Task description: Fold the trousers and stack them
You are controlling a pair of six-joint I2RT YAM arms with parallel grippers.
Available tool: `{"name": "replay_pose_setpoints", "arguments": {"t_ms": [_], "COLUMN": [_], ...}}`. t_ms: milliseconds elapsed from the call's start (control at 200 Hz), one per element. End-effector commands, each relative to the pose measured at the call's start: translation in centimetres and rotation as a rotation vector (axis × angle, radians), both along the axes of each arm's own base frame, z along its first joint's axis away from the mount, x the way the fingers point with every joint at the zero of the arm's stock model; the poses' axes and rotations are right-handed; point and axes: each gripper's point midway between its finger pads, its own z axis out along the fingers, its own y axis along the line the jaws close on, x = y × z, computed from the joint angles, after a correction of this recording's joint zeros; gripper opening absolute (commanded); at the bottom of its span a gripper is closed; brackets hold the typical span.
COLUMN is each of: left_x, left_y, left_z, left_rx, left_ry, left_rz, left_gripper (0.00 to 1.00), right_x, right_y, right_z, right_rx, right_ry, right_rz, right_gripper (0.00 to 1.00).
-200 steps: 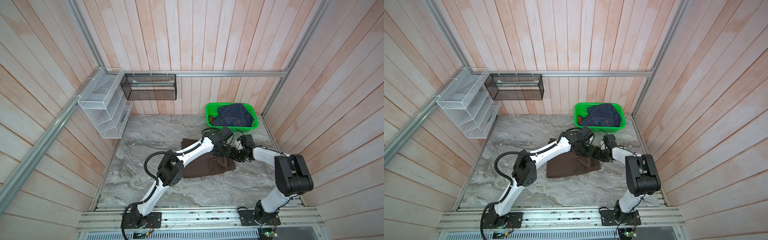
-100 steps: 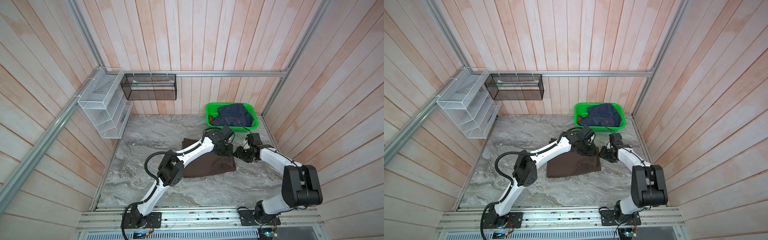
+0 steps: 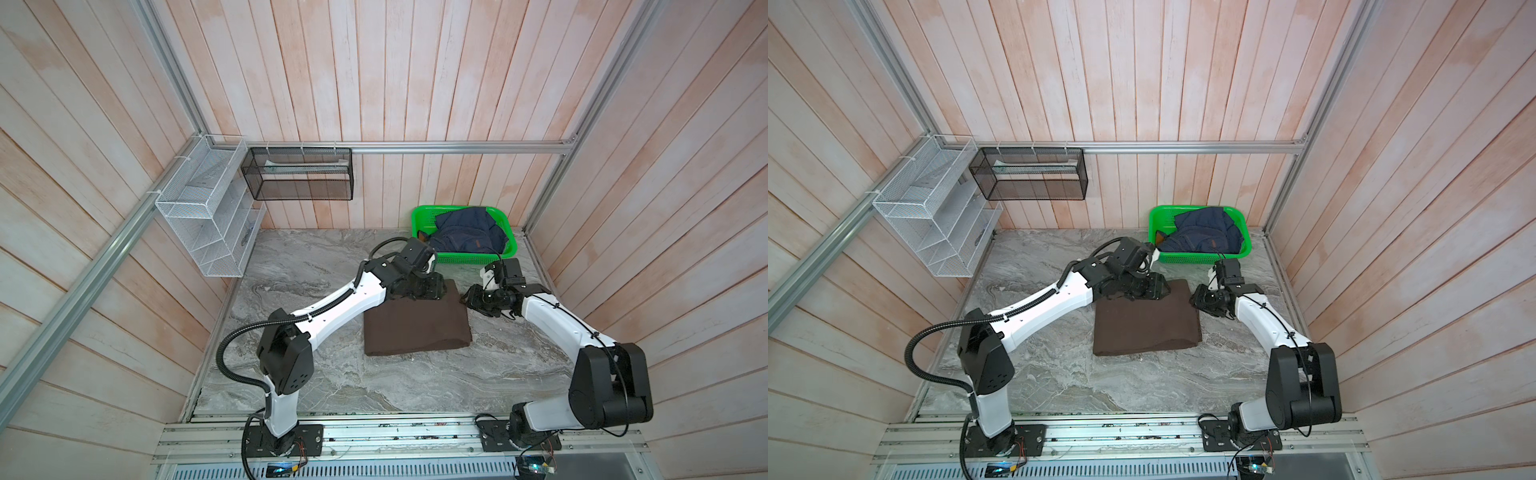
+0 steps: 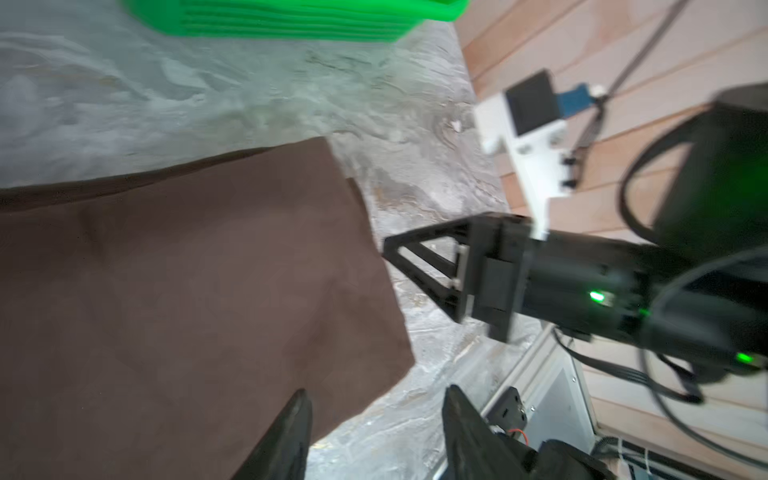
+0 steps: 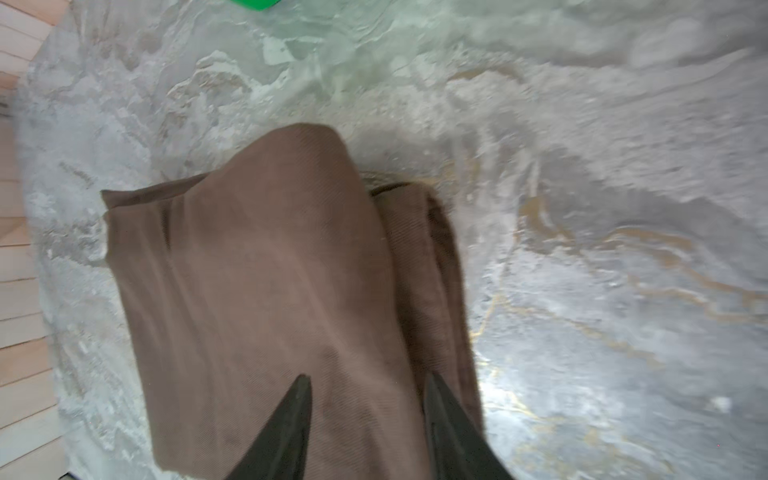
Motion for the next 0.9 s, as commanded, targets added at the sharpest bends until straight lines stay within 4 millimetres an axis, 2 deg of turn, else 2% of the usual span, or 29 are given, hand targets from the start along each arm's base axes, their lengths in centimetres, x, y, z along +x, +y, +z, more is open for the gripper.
{"name": "replay_pose_setpoints", "arguments": {"t_ms": [0, 100, 185, 285, 350, 450, 540, 685, 815, 895], "left_x": [1.6, 2.1, 2.1, 1.7, 1.3, 0.5, -0.2, -1.4, -2.5, -3.2], "left_y": [4.1, 7.1, 8.5, 9.8, 10.7, 11.7, 11.8, 10.2, 9.6, 9.7], "left_z": [-5.1, -7.9, -10.0, -12.2, -13.5, -14.8, -15.0, -12.8, -11.2, -11.0], "left_rx": [-0.001, -0.027, 0.004, 0.039, 0.057, 0.074, 0.076, 0.054, 0.010, -0.017], "left_ry": [0.076, 0.123, 0.159, 0.200, 0.226, 0.255, 0.267, 0.227, 0.221, 0.229], "left_rz": [0.097, 0.141, 0.153, 0.162, 0.176, 0.180, 0.163, 0.101, 0.092, 0.101], "left_gripper": [0.52, 0.51, 0.51, 0.50, 0.50, 0.50, 0.50, 0.51, 0.51, 0.51], "right_x": [0.3, 1.0, 1.1, 0.7, 0.0, -0.8, -0.7, 0.0, -0.8, -1.7], "right_y": [2.6, 3.0, 2.5, 0.6, -1.4, -3.4, -3.3, -2.0, -0.8, 0.5], "right_z": [0.8, -0.4, -2.3, -4.9, -6.6, -8.0, -7.1, -3.3, -0.7, -0.4], "right_rx": [0.091, 0.114, 0.125, 0.102, 0.088, 0.057, 0.071, 0.104, 0.117, 0.154], "right_ry": [-0.015, -0.013, 0.030, 0.084, 0.121, 0.158, 0.135, 0.056, 0.020, 0.027], "right_rz": [0.065, 0.067, 0.049, -0.009, -0.071, -0.122, -0.109, -0.063, -0.032, -0.009], "right_gripper": [0.38, 0.33, 0.30, 0.29, 0.29, 0.29, 0.29, 0.29, 0.29, 0.29]}}
